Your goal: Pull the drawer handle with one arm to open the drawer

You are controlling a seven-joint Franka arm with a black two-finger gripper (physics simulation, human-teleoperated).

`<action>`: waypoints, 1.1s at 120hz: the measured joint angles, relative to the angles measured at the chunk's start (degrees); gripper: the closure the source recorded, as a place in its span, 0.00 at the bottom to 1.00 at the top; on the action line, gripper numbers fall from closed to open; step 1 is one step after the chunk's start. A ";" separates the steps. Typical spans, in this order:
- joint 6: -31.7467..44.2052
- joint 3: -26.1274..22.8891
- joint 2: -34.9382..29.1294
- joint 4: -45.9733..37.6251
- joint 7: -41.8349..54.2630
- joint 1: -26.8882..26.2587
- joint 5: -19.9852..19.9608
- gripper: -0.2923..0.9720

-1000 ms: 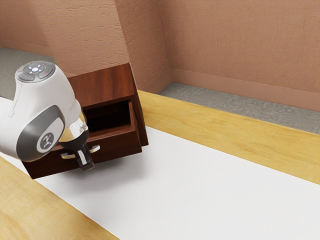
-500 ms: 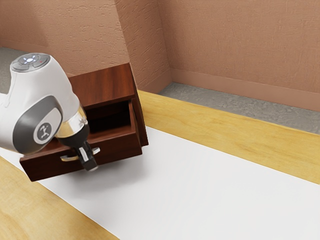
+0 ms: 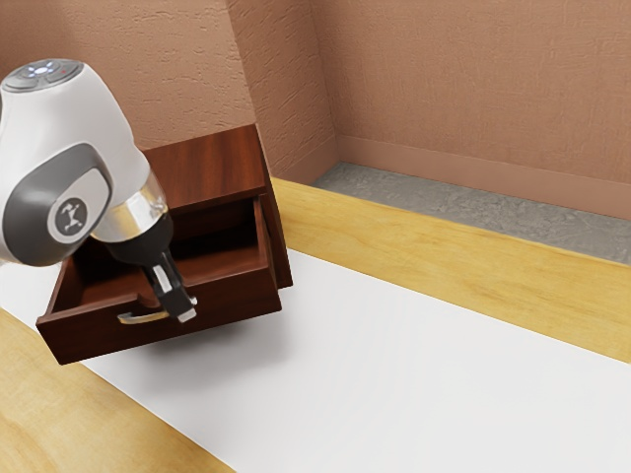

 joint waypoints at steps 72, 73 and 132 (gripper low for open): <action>-3.55 0.35 4.17 11.59 -0.03 -2.07 0.41 0.32; -3.67 0.70 4.55 12.19 -0.03 -2.55 0.42 0.31; -23.79 18.63 20.52 40.41 16.29 -30.80 11.64 0.26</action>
